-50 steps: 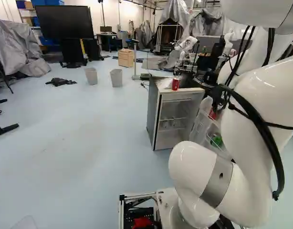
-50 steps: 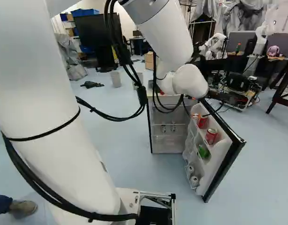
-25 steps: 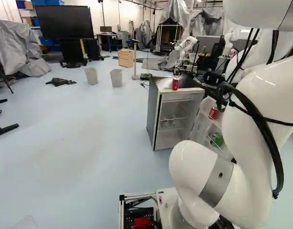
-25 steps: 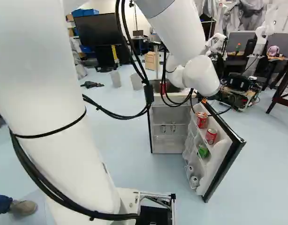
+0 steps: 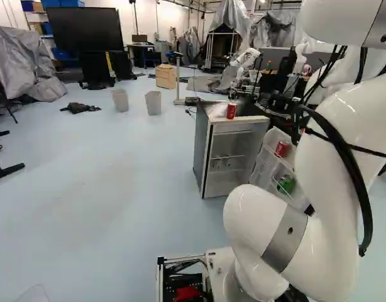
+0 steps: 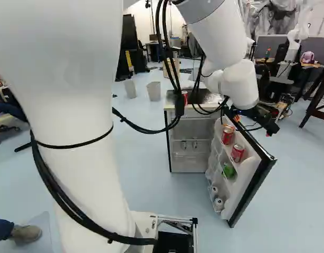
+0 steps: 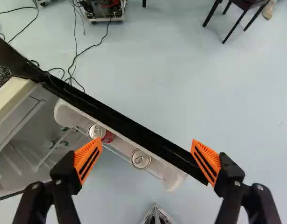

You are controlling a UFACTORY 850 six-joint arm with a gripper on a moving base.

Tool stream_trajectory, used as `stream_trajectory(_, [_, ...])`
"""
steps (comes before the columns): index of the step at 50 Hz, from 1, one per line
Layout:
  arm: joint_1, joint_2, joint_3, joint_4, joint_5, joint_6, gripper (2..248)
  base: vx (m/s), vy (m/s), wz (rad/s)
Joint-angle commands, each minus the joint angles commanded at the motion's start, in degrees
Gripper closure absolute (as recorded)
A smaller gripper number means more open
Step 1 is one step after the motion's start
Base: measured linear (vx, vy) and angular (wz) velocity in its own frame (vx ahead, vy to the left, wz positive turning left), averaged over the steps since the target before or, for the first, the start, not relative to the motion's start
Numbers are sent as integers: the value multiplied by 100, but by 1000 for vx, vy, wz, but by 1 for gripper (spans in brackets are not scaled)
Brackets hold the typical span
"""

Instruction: Grab a drink from the fridge

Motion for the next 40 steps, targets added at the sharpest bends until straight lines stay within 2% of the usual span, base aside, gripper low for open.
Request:
stream_trajectory(30, [-130, -823, -1003, 1017, -926, 0, 3, 0, 0, 0])
stream_trajectory(40, [-169, -1086, -1342, 1213, -1190, 0, 3, 0, 0, 0])
